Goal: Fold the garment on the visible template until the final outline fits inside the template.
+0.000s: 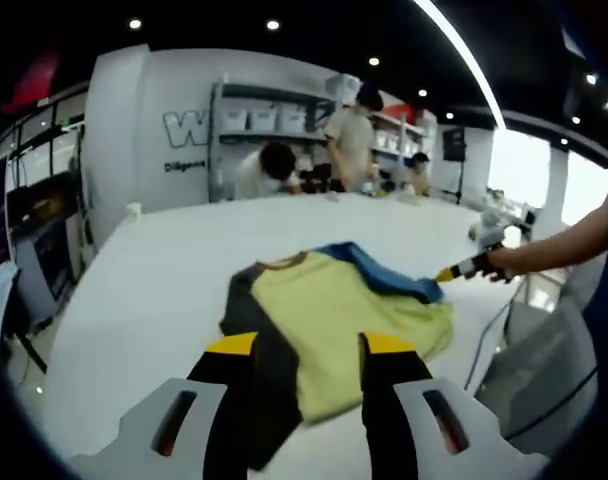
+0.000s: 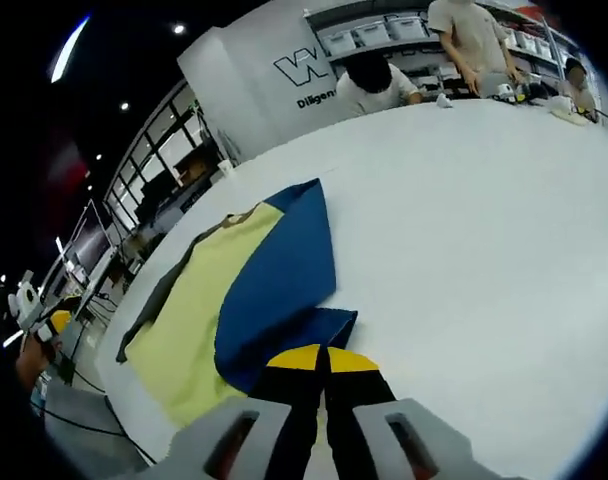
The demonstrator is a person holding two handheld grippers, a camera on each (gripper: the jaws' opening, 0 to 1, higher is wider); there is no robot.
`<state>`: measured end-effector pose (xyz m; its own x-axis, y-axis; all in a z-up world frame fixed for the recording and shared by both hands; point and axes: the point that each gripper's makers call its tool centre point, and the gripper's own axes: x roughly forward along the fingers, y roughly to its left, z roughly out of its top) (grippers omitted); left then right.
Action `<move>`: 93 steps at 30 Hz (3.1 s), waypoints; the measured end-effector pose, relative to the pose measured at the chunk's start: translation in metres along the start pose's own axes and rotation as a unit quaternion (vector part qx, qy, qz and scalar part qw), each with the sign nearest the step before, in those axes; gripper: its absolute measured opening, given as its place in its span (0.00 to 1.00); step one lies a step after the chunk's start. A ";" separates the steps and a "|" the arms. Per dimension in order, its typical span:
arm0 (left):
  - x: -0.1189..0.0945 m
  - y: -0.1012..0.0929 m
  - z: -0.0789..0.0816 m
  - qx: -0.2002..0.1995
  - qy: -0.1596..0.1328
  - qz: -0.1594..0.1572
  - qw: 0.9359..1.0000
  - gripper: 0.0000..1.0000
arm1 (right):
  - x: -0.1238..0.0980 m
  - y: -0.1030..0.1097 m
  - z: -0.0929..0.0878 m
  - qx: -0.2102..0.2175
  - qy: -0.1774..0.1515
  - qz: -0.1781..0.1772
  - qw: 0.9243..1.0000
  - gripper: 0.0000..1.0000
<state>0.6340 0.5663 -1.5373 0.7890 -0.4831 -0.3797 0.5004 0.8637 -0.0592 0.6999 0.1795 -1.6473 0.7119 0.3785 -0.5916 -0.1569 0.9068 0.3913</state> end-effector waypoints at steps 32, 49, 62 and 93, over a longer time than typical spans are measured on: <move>0.003 0.005 -0.012 -0.015 0.024 0.007 1.000 0.36 | -0.084 -0.154 0.069 0.017 -0.091 -0.157 0.983 0.00; 0.001 -0.005 -0.016 -0.034 0.042 0.037 0.998 0.35 | -0.058 -0.196 0.122 0.039 -0.132 -0.183 0.974 0.00; -0.004 -0.004 -0.016 -0.056 0.047 0.072 0.995 0.35 | -0.035 -0.226 0.139 0.047 -0.148 -0.223 0.962 0.00; 0.002 0.000 -0.030 -0.072 0.041 0.071 0.994 0.36 | -0.049 -0.158 0.113 0.014 -0.168 -0.113 0.979 0.15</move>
<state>0.6252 0.5698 -1.5655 0.8138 -0.3465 -0.4665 0.3248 0.9369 -0.1293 0.7668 -0.0035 -1.6004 0.9120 0.0815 -0.4021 0.0468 0.9530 0.2993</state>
